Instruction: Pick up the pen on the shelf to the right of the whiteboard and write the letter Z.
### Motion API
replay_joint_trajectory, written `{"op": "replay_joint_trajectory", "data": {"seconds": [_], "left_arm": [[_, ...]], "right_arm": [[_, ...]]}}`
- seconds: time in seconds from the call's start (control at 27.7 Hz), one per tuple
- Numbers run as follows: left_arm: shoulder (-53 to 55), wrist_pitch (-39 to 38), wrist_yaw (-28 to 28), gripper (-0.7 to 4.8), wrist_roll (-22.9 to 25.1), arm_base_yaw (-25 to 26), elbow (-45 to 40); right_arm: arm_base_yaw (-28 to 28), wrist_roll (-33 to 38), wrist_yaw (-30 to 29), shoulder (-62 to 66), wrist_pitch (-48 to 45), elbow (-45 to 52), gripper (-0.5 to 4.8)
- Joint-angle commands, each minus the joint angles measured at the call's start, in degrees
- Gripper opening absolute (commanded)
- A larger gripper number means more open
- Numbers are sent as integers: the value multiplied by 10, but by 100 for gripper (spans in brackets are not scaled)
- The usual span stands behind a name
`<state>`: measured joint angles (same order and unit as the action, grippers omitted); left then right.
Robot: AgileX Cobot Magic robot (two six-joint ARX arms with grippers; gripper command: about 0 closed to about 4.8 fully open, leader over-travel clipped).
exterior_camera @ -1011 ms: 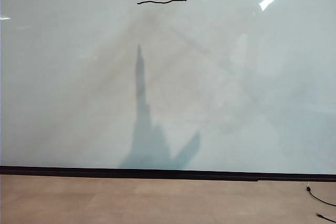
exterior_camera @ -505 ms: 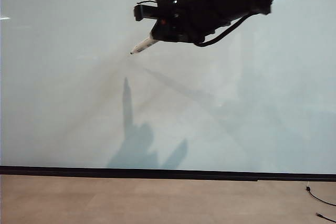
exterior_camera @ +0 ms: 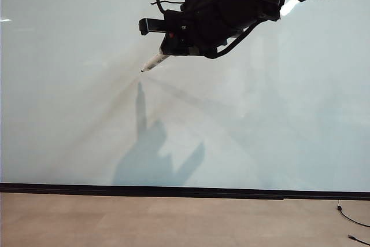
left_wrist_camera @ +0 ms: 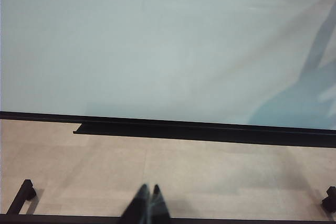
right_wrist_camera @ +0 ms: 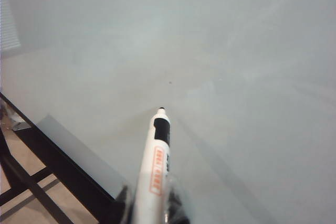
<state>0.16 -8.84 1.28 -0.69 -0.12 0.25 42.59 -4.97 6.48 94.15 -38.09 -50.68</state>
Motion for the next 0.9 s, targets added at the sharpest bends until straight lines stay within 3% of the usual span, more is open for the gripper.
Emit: {"op": "replay_joint_trajectory", "data": {"seconds": [0.04,0.9], "left_arm": [[0,3,0,-5,2,0,1],[0,3,0,-4,2,0,1]], "right_arm": [[0,3,26,-5,-6,-2,-9],[-15,-32,72,-66,27,-2,-9]]}}
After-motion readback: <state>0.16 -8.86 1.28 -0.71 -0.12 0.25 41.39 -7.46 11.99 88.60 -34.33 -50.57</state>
